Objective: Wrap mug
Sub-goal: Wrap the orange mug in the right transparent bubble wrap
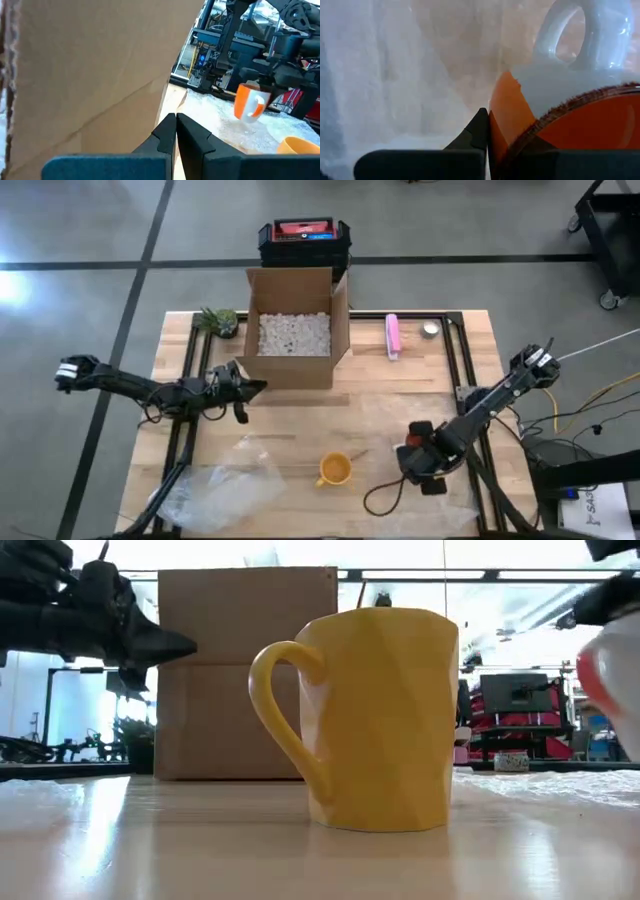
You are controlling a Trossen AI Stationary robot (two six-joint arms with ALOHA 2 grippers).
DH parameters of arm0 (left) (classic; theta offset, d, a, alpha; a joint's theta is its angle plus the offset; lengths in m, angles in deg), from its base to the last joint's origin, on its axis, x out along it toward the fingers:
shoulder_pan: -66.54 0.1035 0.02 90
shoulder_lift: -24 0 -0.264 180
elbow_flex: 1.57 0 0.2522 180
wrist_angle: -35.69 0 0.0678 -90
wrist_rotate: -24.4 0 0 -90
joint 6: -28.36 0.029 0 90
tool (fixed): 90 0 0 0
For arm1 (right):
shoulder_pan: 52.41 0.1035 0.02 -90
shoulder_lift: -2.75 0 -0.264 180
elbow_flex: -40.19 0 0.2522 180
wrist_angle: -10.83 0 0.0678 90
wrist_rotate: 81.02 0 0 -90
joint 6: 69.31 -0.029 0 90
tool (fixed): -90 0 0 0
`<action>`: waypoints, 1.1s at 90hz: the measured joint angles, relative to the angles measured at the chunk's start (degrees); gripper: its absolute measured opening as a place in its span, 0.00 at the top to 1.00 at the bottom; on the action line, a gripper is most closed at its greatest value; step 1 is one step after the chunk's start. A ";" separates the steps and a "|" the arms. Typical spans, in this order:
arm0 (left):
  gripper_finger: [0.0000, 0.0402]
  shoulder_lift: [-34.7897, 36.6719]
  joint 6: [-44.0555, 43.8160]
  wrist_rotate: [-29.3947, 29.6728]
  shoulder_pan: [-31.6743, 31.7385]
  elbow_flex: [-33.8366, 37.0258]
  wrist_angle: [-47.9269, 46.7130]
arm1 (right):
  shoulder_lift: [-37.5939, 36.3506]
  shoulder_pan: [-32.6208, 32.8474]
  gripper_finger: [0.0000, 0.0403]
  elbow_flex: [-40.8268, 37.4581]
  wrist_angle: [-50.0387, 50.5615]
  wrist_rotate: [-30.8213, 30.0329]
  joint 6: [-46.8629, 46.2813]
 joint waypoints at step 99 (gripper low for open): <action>1.00 -4.41 -1.85 -3.06 0.02 0.00 0.17 | 1.42 -27.32 0.89 -3.63 -0.18 0.29 22.29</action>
